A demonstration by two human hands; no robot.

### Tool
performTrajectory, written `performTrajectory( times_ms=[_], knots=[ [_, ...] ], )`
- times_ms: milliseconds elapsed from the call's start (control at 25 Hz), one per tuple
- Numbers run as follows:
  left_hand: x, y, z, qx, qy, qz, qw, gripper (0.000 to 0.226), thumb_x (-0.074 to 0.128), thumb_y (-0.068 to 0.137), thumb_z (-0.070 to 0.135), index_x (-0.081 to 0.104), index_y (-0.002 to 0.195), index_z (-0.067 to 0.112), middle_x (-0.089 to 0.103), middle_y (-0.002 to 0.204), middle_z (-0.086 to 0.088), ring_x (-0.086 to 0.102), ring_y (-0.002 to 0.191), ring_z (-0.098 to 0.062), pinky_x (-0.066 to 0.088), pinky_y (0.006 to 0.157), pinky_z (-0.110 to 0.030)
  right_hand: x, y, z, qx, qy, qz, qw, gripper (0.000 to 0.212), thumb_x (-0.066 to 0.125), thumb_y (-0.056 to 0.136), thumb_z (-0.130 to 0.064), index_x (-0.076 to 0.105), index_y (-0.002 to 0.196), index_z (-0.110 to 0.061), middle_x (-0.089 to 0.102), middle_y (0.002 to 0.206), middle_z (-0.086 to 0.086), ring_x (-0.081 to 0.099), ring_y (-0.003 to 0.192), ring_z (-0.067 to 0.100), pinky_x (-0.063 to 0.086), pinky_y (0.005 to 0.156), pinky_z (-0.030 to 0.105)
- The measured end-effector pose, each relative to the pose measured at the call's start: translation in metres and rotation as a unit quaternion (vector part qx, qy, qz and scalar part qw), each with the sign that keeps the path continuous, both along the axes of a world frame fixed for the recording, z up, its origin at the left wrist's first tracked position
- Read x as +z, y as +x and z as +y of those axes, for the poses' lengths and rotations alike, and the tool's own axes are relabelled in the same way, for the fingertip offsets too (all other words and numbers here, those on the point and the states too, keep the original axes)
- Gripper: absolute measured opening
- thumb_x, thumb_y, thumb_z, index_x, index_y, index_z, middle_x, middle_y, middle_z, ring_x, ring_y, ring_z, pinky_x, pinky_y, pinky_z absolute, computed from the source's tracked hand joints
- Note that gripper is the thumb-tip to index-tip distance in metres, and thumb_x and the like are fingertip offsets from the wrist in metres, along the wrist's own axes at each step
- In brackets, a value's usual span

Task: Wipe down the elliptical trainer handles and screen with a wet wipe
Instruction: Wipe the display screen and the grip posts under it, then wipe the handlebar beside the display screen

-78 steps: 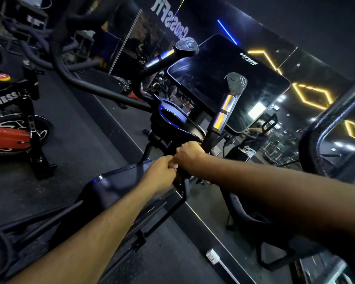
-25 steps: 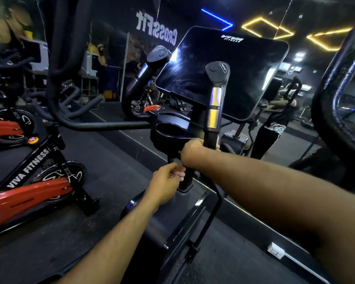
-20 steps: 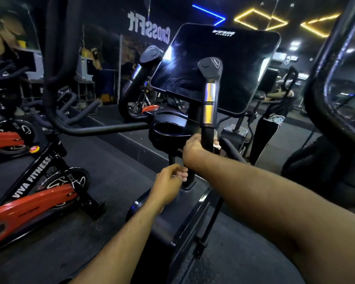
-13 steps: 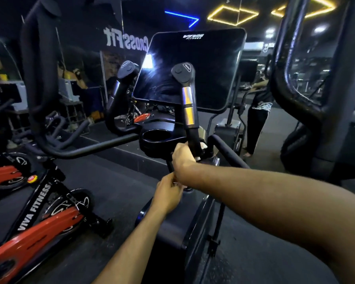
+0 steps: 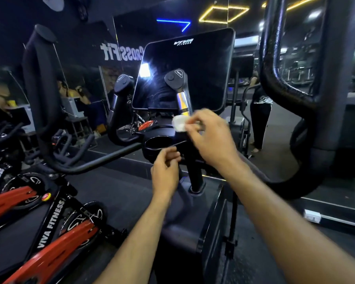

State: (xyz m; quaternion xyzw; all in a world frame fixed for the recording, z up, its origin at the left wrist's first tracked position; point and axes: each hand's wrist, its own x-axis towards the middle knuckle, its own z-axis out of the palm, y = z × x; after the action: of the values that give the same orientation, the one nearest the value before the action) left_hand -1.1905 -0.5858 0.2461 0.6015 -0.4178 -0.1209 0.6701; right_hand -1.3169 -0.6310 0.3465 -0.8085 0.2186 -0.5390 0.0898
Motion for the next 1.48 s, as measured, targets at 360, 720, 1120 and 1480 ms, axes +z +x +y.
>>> performTrajectory(
  times_ms=[360,720,1120,1480],
  knots=[
    [0.012,-0.023,-0.007,-0.058,0.013,-0.075,0.995,0.067,0.049,0.093,-0.002,0.048,0.154,0.026,0.061,0.137,0.021,0.056,0.129,0.008,0.042,0.114,-0.021,-0.115,-0.002,-0.094,-0.050,0.115,0.002,0.992,0.027,0.051,0.097,0.001,0.071,0.115,-0.005,0.069,0.119,0.013,0.059,0.117,0.029,0.041,0.110,0.036],
    [0.006,-0.041,0.000,-0.049,0.058,-0.046,0.996,0.075,0.044,0.086,-0.002,0.050,0.152,0.033,0.061,0.141,0.013,0.057,0.129,0.000,0.044,0.116,-0.030,-0.084,0.008,-0.028,0.004,0.243,-0.213,0.946,0.018,0.064,0.094,-0.008,0.077,0.104,-0.016,0.075,0.098,-0.007,0.069,0.092,0.005,0.054,0.087,0.026],
    [0.009,-0.050,0.025,-0.121,0.089,-0.012,0.989,0.074,0.045,0.096,-0.003,0.032,0.163,0.027,0.042,0.163,0.007,0.044,0.146,-0.006,0.036,0.122,-0.032,-0.135,-0.024,-0.028,-0.091,0.057,0.053,0.993,0.010,0.072,0.084,-0.001,0.071,0.086,-0.011,0.062,0.091,0.004,0.063,0.084,0.030,0.044,0.073,0.030],
    [0.053,-0.099,0.043,-0.128,-0.104,-0.049,0.985,0.025,0.059,0.105,0.017,0.069,0.121,0.033,0.074,0.115,0.014,0.068,0.111,-0.004,0.054,0.101,-0.034,-0.031,-0.080,0.051,-0.023,0.029,-0.096,0.995,0.026,0.064,0.093,-0.001,0.070,0.113,-0.016,0.062,0.106,-0.008,0.062,0.103,0.003,0.051,0.091,0.022]
  ],
)
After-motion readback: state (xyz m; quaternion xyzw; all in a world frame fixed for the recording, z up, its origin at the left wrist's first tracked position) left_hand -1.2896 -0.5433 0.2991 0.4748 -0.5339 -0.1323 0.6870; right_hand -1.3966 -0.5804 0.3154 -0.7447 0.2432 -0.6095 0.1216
